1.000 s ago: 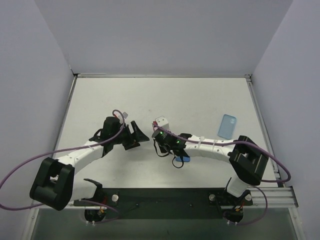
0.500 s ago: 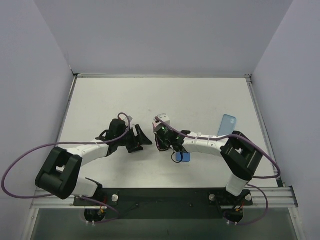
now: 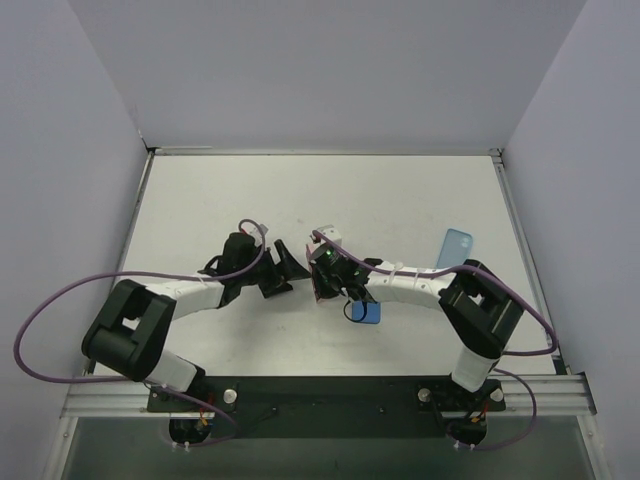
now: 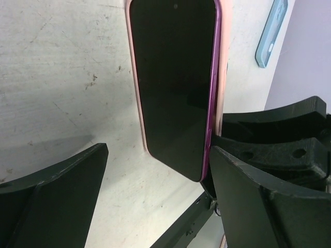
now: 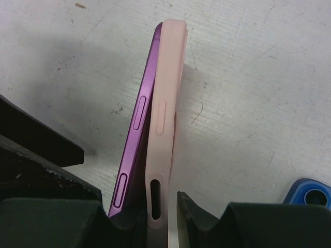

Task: Take the phone out of the phone case
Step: Remove the phone case from the phone.

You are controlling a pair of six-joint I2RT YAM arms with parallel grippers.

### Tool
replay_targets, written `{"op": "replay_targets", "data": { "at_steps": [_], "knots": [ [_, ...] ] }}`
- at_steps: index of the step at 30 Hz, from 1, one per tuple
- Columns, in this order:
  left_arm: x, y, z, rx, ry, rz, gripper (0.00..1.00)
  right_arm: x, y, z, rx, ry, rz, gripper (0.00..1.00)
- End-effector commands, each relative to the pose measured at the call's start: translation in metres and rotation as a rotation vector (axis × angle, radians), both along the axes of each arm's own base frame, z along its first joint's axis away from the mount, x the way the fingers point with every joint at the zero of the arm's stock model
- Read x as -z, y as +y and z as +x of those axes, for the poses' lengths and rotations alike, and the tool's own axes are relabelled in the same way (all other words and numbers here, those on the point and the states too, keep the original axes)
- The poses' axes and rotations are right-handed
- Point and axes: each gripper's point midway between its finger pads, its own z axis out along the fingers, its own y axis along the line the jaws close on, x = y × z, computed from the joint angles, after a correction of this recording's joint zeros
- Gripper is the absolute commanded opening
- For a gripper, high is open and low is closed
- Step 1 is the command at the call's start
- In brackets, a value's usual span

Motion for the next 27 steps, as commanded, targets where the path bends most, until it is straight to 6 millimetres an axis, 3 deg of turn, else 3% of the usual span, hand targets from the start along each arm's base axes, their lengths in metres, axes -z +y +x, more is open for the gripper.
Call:
{"op": "replay_targets", "data": {
  "at_steps": [1,11,17,27],
  "knots": [
    [-0.018,-0.009,0.025,-0.027,-0.081,-0.029,0.90,0.027,0.008,-0.011,-0.033,0.053,-0.014,0.21],
    [-0.026,-0.020,0.042,-0.026,-0.111,0.021,0.81,0.025,0.012,-0.014,-0.055,0.044,-0.024,0.20],
    [-0.014,-0.021,0.042,-0.010,-0.083,0.118,0.76,0.022,0.014,-0.015,-0.066,0.035,-0.025,0.11],
    [-0.004,-0.017,0.038,-0.013,-0.061,0.221,0.72,0.019,0.015,-0.016,-0.065,0.031,-0.020,0.09]
  ]
}}
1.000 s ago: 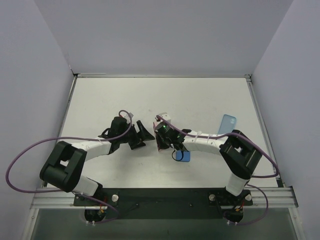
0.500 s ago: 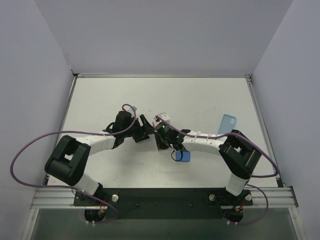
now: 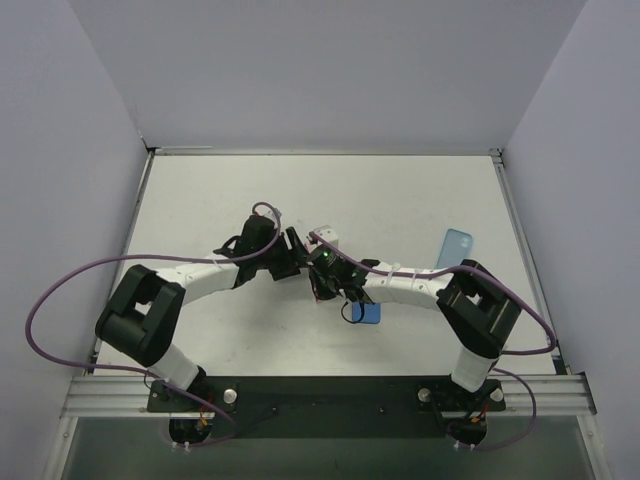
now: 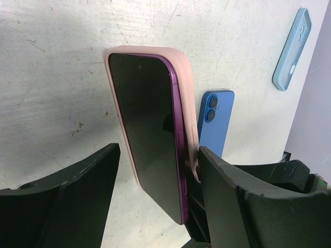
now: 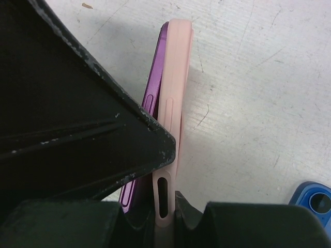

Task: Take the phone out of the phone case
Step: Remove the phone case from the phone.

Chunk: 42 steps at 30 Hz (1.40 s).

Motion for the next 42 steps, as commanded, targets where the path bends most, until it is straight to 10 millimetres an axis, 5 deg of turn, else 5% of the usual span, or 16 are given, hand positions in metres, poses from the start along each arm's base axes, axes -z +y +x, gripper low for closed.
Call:
{"op": "replay_targets", "data": {
  "at_steps": [1,16,42],
  "knots": [
    [0.002,0.003,0.003,-0.007,-0.019,0.075,0.72,0.020,0.010,-0.015,-0.047,0.052,-0.010,0.09],
    [0.018,0.026,-0.006,-0.080,0.037,0.204,0.64,0.021,0.009,-0.016,-0.042,0.050,-0.016,0.09],
    [0.009,0.029,-0.005,-0.128,0.032,0.008,0.62,0.024,0.005,-0.016,-0.037,0.051,-0.027,0.09]
  ]
}}
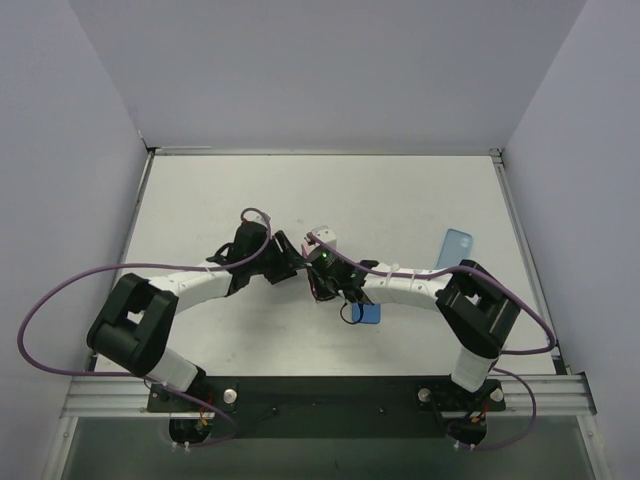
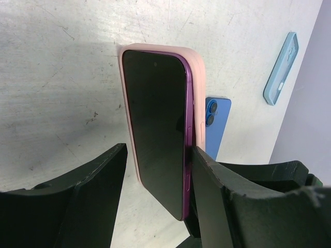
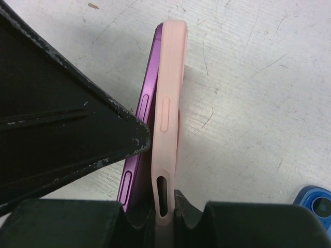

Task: Take the phone out of the phone case
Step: Remove the phone case from the phone.

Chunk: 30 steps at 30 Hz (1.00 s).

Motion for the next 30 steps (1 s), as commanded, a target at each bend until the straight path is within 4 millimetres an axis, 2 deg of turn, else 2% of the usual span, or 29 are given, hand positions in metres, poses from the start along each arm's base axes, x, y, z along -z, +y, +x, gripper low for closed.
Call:
{"op": "replay_targets", "data": {
  "at_steps": [1,5,6,7,8,18,30],
  "knots": [
    [0.006,0.012,-0.003,-0.020,0.012,0.032,0.62,0.024,0.003,-0.017,-0.025,0.068,-0.024,0.09],
    [0.005,0.013,-0.002,-0.008,0.003,0.030,0.61,0.025,0.002,-0.017,-0.021,0.069,-0.026,0.09],
    [-0.001,0.012,0.004,-0.006,-0.011,0.044,0.61,0.024,0.001,-0.016,-0.018,0.066,-0.027,0.09],
    [0.008,0.017,-0.004,0.011,0.027,0.102,0.60,0.024,0.001,-0.016,-0.018,0.063,-0.028,0.09],
    [0.010,0.022,-0.004,0.004,0.034,0.142,0.60,0.024,0.001,-0.016,-0.018,0.063,-0.031,0.09],
    [0.007,0.028,-0.011,0.032,0.077,0.360,0.59,0.009,0.003,-0.009,-0.019,0.024,-0.032,0.09],
    [0.042,0.018,-0.022,0.039,0.163,0.454,0.56,-0.004,0.011,-0.009,-0.020,0.022,0.018,0.09]
  ]
}}
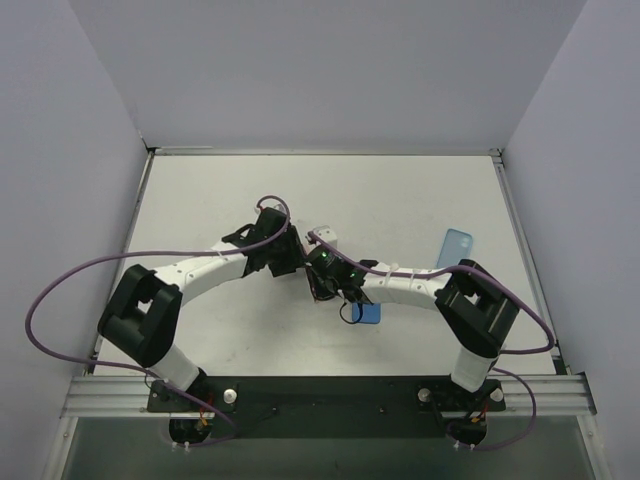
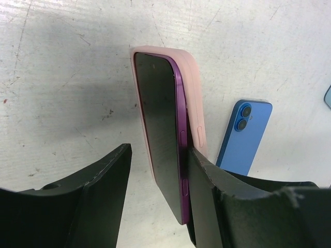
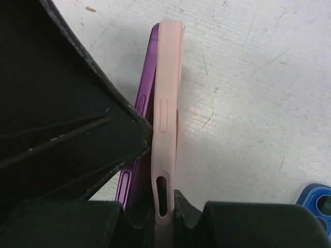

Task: Take the phone out of the phone case
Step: Remove the phone case from the phone.

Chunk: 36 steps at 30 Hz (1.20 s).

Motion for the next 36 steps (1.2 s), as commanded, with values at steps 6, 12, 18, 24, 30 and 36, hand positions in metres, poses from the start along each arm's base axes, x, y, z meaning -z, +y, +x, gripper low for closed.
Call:
{"op": "replay_targets", "data": {
  "at_steps": [6,12,18,24,30,36],
  "knots": [
    [0.053,0.033,-0.021,-0.026,0.123,0.282,0.54,-0.002,0.010,-0.010,-0.042,0.021,0.007,0.09],
    [0.057,0.049,-0.019,-0.008,0.146,0.383,0.49,-0.002,0.009,-0.008,-0.029,0.017,0.013,0.09],
    [0.078,0.044,-0.028,-0.001,0.192,0.352,0.43,0.001,0.008,-0.010,-0.013,0.033,0.027,0.09],
    [0.088,0.048,-0.034,-0.004,0.210,0.366,0.30,0.003,0.003,-0.008,0.010,0.045,0.049,0.06],
    [0.085,0.049,-0.035,-0.001,0.207,0.363,0.09,-0.002,-0.002,-0.003,0.030,0.038,0.067,0.00],
    [0.063,0.049,-0.032,0.016,0.167,0.352,0.00,-0.009,-0.016,0.002,0.062,0.026,0.084,0.00]
  ]
}}
